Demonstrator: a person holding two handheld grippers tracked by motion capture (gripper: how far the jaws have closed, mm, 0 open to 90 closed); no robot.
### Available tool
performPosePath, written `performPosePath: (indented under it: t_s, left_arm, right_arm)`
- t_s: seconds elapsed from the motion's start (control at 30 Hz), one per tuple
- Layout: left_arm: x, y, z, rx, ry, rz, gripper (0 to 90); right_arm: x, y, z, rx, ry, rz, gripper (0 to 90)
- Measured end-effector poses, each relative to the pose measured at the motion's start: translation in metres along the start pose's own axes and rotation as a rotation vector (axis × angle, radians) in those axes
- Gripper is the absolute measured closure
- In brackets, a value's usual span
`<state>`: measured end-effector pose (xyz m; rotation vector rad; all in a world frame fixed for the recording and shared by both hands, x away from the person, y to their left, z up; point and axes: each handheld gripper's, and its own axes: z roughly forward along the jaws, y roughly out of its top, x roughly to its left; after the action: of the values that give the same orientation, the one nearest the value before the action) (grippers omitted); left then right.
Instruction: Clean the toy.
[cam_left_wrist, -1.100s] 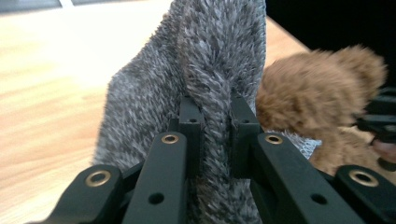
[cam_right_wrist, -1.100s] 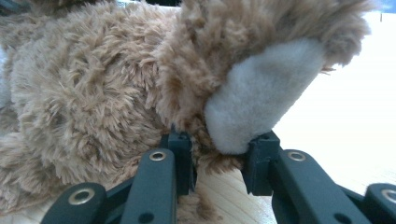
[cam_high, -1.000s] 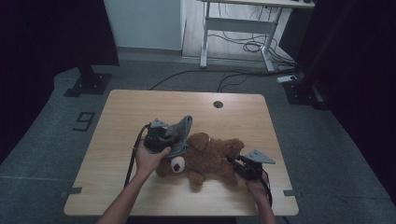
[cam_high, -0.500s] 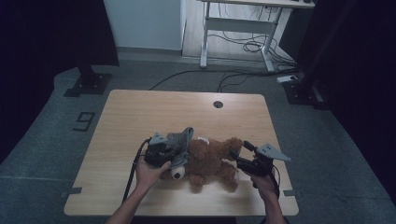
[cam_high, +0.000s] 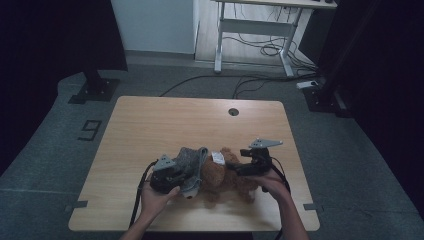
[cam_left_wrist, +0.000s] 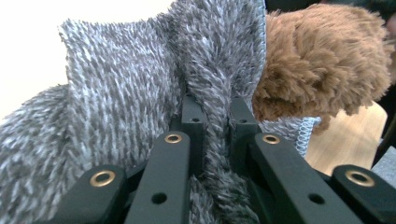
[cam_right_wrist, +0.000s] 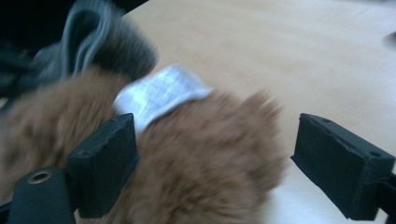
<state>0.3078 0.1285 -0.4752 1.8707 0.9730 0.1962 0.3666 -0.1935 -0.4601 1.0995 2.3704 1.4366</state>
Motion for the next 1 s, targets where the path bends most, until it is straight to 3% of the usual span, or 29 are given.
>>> performPosePath:
  t_s: [0.2,0.33,0.4,0.47,0.57,0.7,0.87,1.0]
  left_arm:
    - [-0.003,-0.004,-0.005,-0.005,-0.026,-0.014,80.1]
    - [0.005,0.0,-0.021,-0.037,-0.077,-0.076,79.4]
    - [0.01,0.001,-0.027,-0.047,-0.069,-0.084,79.1]
    - [0.017,0.004,-0.037,-0.063,-0.033,-0.09,78.9]
    - [0.027,0.006,-0.048,-0.072,0.022,-0.104,78.5]
    - [0.043,-0.007,-0.057,-0.041,0.075,-0.147,77.4]
    - [0.055,-0.032,-0.059,-0.002,0.085,-0.205,77.1]
    - [0.053,-0.039,-0.046,0.006,0.051,-0.247,78.2]
  right_arm:
    - [0.002,-0.027,0.019,0.06,0.076,0.06,8.7]
    - [0.0,-0.037,0.029,0.088,0.087,0.129,10.6]
    - [0.0,-0.041,0.031,0.087,0.088,0.143,13.3]
    - [0.0,-0.044,0.031,0.084,0.085,0.142,17.2]
    - [0.002,-0.047,0.029,0.075,0.082,0.134,30.2]
    - [0.003,-0.048,0.026,0.065,0.087,0.129,42.8]
    - [0.006,-0.052,0.021,0.027,0.095,0.085,50.3]
    - [0.011,-0.055,0.02,-0.033,0.089,0.073,56.6]
